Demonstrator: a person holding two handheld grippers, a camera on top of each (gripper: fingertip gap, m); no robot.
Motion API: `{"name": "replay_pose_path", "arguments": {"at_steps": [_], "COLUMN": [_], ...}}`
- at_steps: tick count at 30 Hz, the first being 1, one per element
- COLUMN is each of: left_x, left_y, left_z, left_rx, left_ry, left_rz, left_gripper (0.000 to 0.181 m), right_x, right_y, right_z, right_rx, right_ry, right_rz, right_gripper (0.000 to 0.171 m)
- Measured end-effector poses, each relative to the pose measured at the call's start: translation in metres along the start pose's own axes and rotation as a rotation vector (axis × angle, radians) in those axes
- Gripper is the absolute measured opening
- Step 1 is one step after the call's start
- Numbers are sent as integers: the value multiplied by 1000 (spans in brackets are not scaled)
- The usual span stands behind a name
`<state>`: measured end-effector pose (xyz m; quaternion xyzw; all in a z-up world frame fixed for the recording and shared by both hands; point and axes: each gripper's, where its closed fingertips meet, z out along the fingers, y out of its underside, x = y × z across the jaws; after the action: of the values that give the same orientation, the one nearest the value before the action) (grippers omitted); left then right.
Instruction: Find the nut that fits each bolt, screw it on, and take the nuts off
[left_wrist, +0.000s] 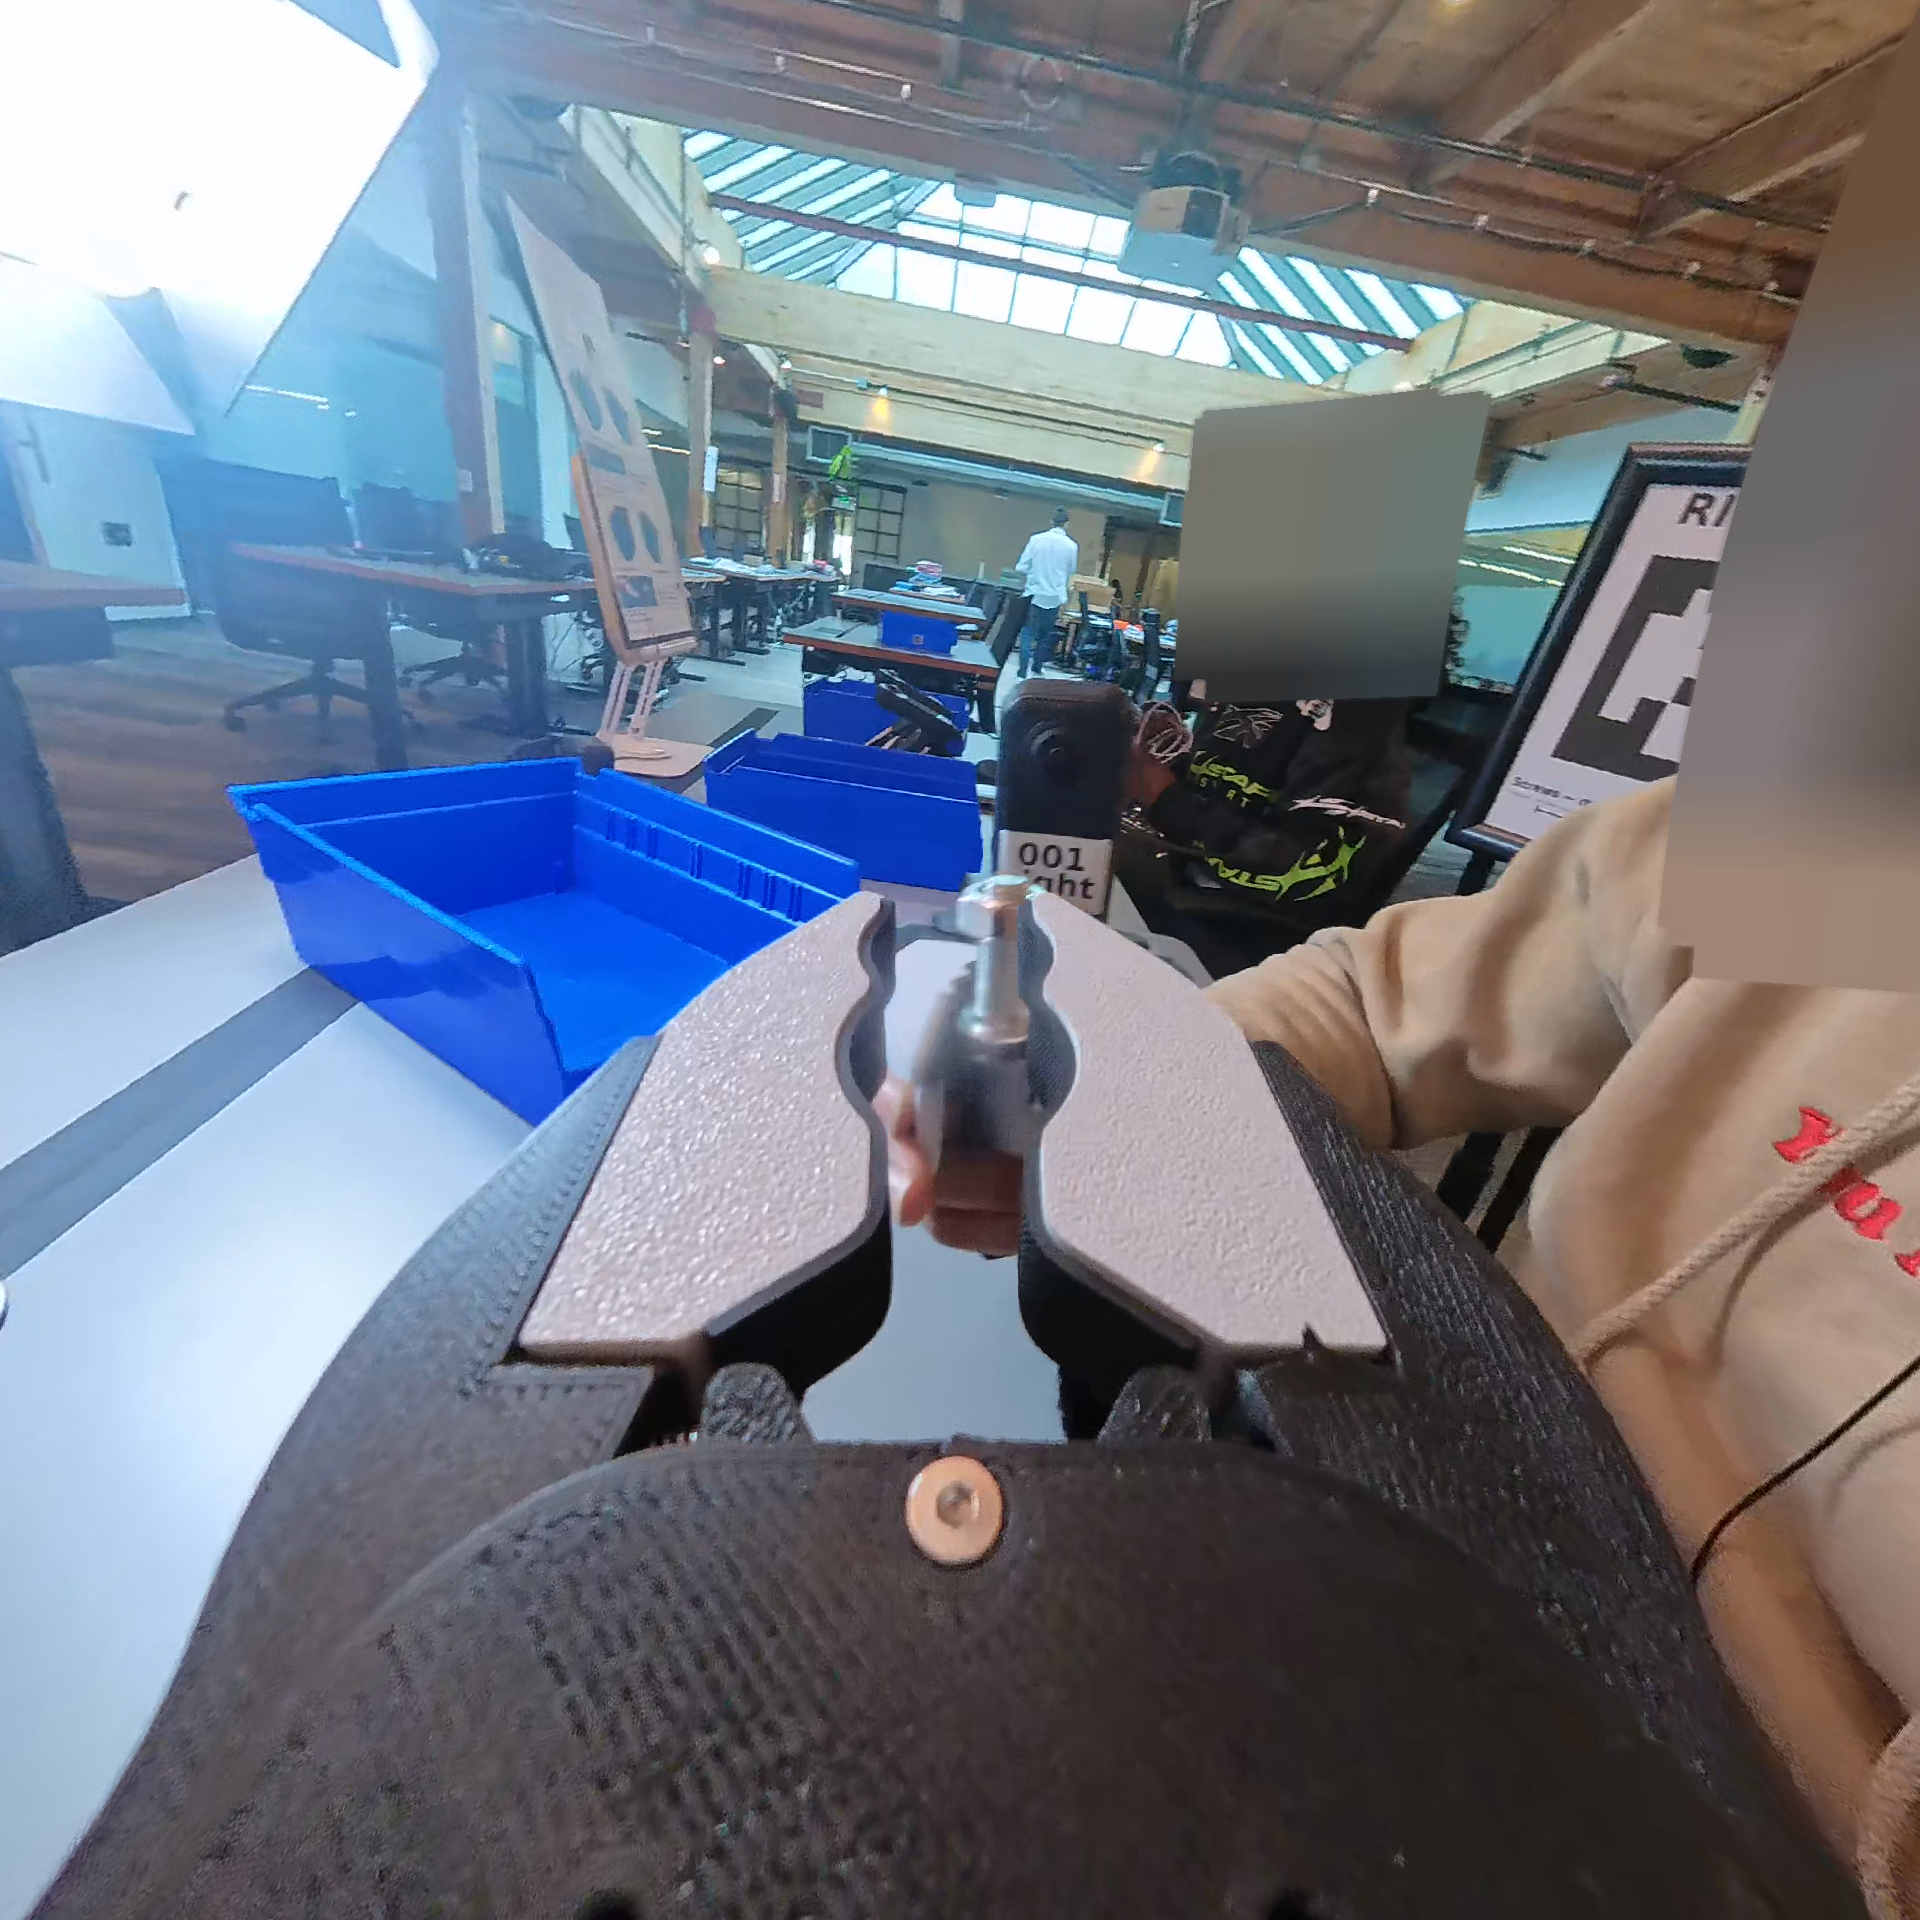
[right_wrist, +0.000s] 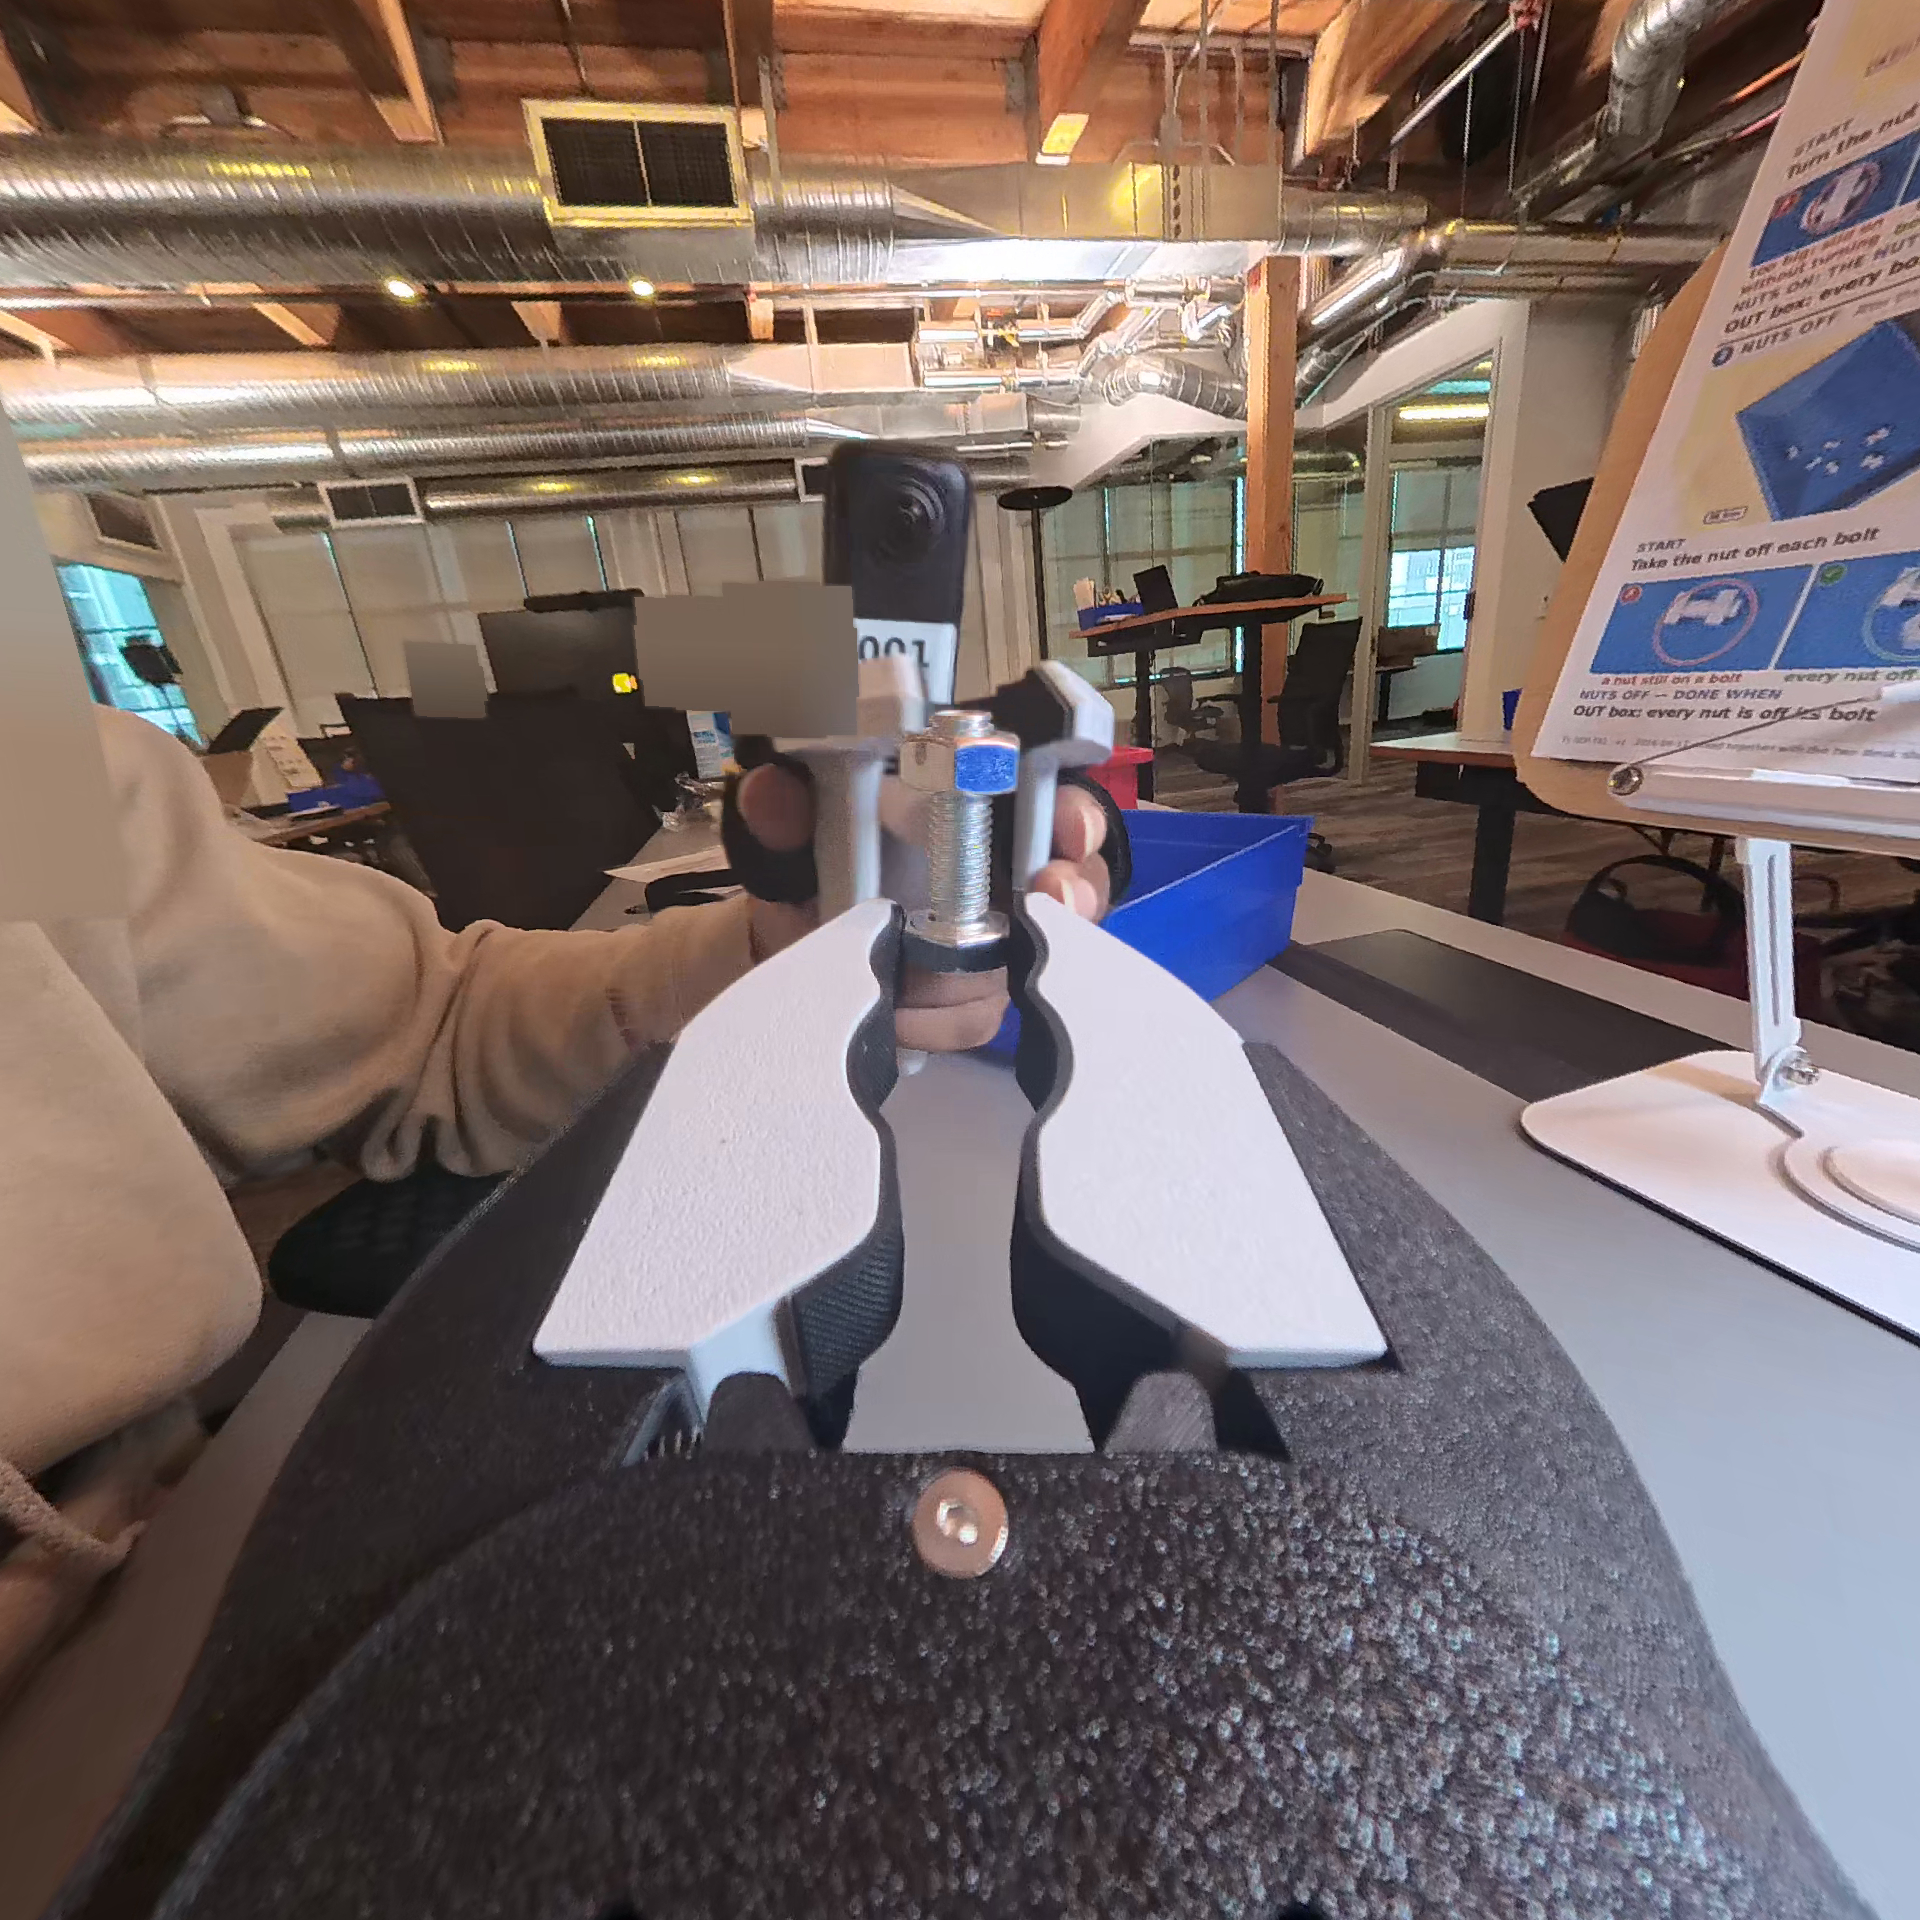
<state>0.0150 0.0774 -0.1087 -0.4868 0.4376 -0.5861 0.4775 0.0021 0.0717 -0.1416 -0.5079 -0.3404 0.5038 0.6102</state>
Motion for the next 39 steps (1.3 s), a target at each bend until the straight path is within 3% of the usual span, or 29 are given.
{"name": "replay_pose_path", "arguments": {"at_steps": [5, 8, 13, 19, 22, 27, 36, 39], "left_x": [3, -14, 1, -5, -18, 1, -3, -10], "left_y": [7, 4, 2, 5, 4, 0, 4, 2], "left_z": [6, -2, 3, 4, -3, 3, 2, -1], "left_rx": [-34, -15, -6, -28, -16, -4, -27, -16], "left_ry": [-9, -76, -3, -29, -108, -14, -31, -67], "left_rz": [24, -13, -3, -27, 1, 0, -9, 2], "left_gripper": [26, 10, 25, 27, 7, 26, 25, 17], "right_x": [-1, -2, 0, 0, -2, 1, 1, -1], "right_y": [4, -3, 3, 2, -3, 1, -2, -8], "right_z": [2, -1, 1, 0, -1, 0, -2, -3], "right_rx": [-13, 14, -13, -2, 18, -5, 18, 47], "right_ry": [-5, -14, 4, -2, -13, 3, -2, -19], "right_rz": [4, 4, -2, 12, 5, 4, 12, 25], "right_gripper": [19, 19, 19, 18, 19, 19, 19, 19]}}
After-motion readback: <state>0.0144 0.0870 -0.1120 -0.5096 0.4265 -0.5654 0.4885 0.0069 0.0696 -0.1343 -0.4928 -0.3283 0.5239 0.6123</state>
